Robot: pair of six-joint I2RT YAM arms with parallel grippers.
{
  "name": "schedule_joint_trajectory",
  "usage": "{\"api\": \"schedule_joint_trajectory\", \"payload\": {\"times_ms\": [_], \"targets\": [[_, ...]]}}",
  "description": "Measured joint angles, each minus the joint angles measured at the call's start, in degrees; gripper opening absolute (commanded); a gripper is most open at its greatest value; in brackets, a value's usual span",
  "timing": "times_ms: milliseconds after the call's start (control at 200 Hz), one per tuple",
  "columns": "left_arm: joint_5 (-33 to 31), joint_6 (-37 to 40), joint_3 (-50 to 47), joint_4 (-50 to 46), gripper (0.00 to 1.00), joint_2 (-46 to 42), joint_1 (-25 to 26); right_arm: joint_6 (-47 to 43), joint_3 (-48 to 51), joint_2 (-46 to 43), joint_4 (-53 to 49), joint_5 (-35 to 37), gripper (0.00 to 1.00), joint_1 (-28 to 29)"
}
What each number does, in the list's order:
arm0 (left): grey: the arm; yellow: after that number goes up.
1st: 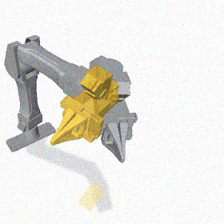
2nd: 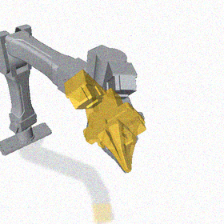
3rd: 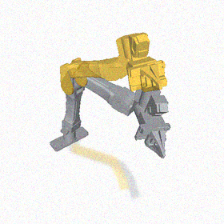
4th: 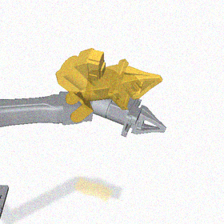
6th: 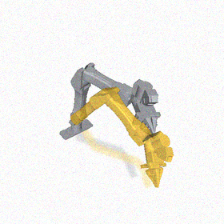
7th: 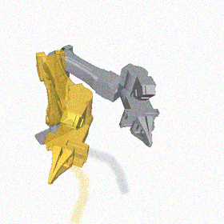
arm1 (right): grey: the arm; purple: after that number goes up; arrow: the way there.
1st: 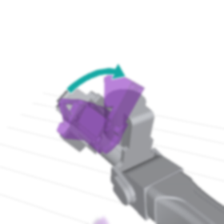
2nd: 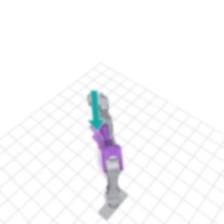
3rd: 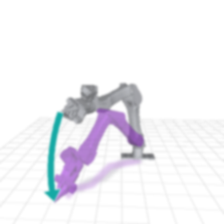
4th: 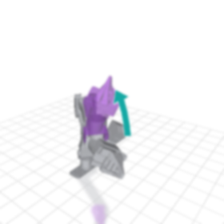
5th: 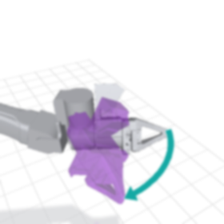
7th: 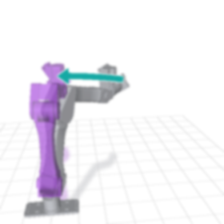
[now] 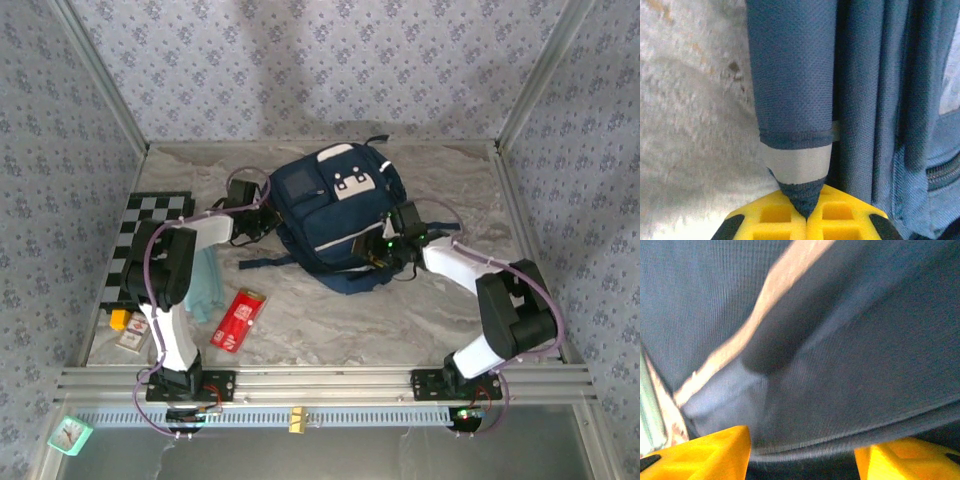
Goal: Pack the student bag
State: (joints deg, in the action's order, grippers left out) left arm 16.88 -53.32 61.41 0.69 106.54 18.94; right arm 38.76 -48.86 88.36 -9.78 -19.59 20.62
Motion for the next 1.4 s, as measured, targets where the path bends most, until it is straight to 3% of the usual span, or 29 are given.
{"api": "schedule_joint_trajectory", "payload": {"times_ms": [255, 405, 605, 735, 855, 985, 1209, 1399], "targets": [[-5.2, -10.7, -6.3, -0.1, 0.0, -8.7, 11.2, -8.4, -11.4, 6.4, -1.3, 5.5, 0.64, -13.6], [-9.0, -17.2, -6.3, -1.4, 0.0, -9.4, 18.5, -12.3, -13.8, 6.0, -3.3, 7.3, 0.68, -15.1], [-13.2, -22.9, -5.4, -3.7, 0.0, -9.4, 21.5, -14.3, -12.0, -6.3, -11.1, 11.0, 0.68, -8.0], [-14.7, -25.2, -4.9, -3.9, 0.0, -9.4, 22.5, -12.0, -5.1, -16.1, -12.1, 12.0, 0.66, 2.4], [-16.0, -27.6, -4.9, -3.7, 0.0, -9.4, 23.7, -8.4, 0.0, -17.8, -12.9, 15.0, 0.64, 13.1], [-16.3, -29.9, -4.9, -2.6, 0.0, -9.4, 24.7, -4.0, 4.2, -17.9, -12.3, 18.9, 0.56, 20.2], [-16.7, -31.5, -5.5, -1.7, 0.0, -9.8, 25.0, -0.2, 6.4, -10.5, -5.1, 19.4, 0.49, 21.7], [-18.1, -33.8, -8.4, 0.5, 0.0, -12.0, 27.1, -3.9, 4.6, -4.8, -3.4, 17.7, 0.48, 15.3]]}}
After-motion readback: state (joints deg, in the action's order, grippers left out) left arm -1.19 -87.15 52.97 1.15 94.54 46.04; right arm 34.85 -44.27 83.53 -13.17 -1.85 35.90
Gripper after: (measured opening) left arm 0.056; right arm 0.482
